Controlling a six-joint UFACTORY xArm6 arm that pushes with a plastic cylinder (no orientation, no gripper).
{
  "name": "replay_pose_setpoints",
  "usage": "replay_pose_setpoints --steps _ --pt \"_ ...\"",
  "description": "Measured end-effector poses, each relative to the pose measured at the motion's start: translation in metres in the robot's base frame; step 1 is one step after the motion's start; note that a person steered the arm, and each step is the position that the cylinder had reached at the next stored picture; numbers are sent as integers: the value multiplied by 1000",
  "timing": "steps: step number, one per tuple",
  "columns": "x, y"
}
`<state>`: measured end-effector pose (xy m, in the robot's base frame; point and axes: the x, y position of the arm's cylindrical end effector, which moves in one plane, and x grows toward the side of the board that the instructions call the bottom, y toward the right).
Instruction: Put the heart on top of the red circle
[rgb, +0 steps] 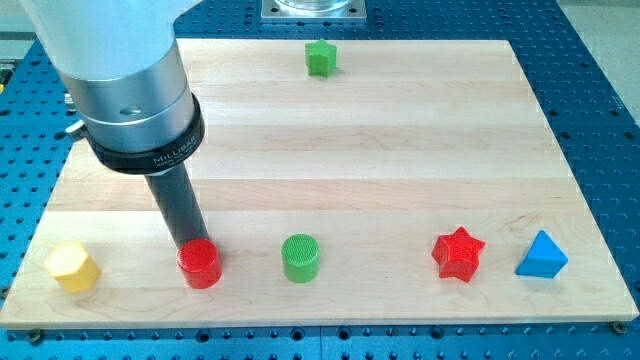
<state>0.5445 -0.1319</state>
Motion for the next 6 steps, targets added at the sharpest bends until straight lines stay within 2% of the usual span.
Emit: replay_pose_setpoints --steps 2,3,4,6 --pt "-89 -133" --pt "-122 -161" --pt "-135 -97" --pt "-166 -48"
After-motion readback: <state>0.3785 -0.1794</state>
